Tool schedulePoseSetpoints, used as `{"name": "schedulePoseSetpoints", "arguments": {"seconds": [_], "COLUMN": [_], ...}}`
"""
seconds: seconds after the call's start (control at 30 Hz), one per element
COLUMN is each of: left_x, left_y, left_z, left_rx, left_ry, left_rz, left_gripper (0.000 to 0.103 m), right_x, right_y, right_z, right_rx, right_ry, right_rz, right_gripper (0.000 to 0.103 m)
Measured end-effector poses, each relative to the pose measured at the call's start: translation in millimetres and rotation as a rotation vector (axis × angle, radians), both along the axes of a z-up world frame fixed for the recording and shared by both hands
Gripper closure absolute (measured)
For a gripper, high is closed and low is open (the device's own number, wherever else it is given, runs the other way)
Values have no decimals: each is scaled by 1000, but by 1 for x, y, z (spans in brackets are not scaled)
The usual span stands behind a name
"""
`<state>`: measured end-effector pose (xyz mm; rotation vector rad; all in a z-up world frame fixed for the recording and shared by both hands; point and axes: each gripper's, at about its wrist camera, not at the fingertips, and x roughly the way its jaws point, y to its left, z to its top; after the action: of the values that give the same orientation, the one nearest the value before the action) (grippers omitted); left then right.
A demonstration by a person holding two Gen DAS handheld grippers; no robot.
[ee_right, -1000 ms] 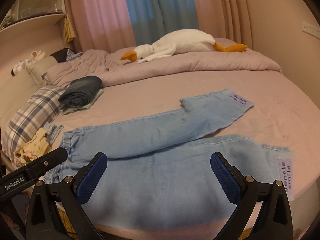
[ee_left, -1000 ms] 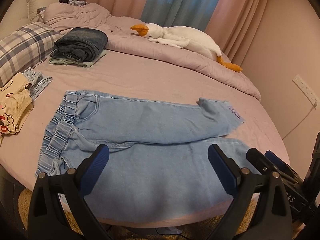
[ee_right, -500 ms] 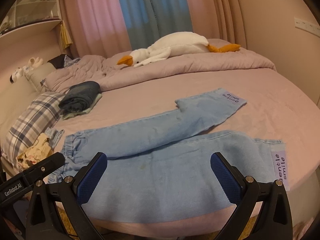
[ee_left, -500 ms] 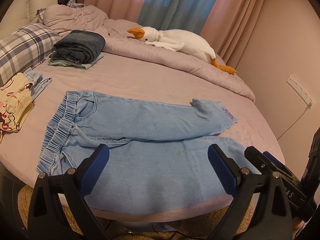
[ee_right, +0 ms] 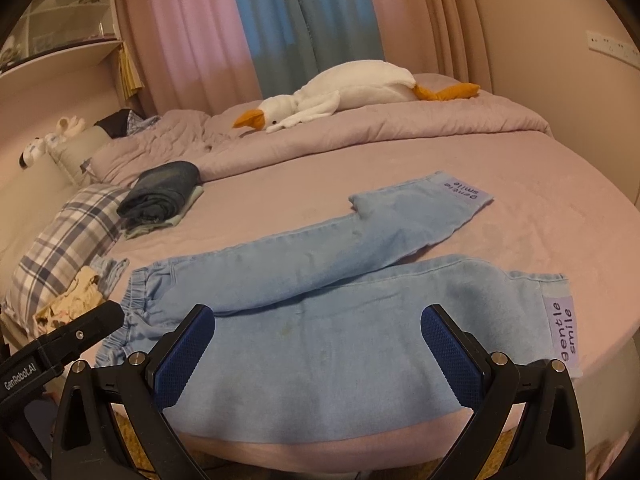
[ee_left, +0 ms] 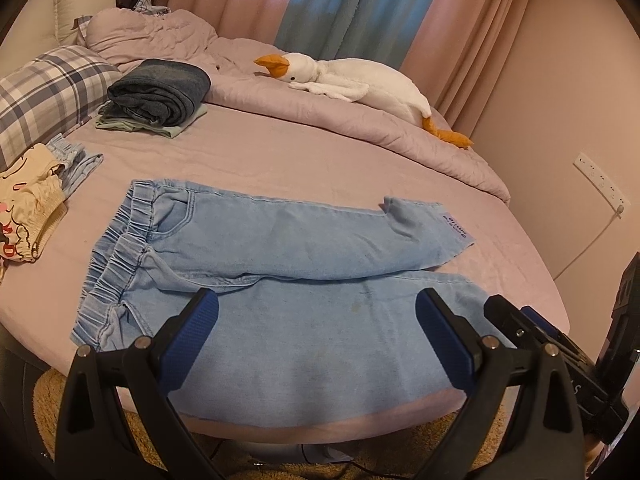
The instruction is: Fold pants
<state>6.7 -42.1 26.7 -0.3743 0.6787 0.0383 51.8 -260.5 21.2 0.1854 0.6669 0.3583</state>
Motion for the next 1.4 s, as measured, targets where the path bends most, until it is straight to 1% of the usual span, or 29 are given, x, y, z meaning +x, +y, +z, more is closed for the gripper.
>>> {"name": "schedulePoseSetpoints", "arguments": {"seconds": [0.17,0.63,1.17,1.4], "left_x": [4,11,13,15], "left_y": [-1,3,5,9], "left_z": [-5,-13,-16,-22], "left_rx": [-6,1,-11,-25], "left_ry": [13,39,50,70], "left_rz": [-9,-1,-10,2], "left_gripper": [5,7,11,11], "right_x": [3,15,15,15], "right_y": [2,5,8,11], "right_z": [-6,-13,-15,-16], "right_rx": [-3,-13,-27,-34], "right_ry": [24,55,61,65], "right_rz": [-1,8,13,16], "right_gripper": [0,0,0,0]}}
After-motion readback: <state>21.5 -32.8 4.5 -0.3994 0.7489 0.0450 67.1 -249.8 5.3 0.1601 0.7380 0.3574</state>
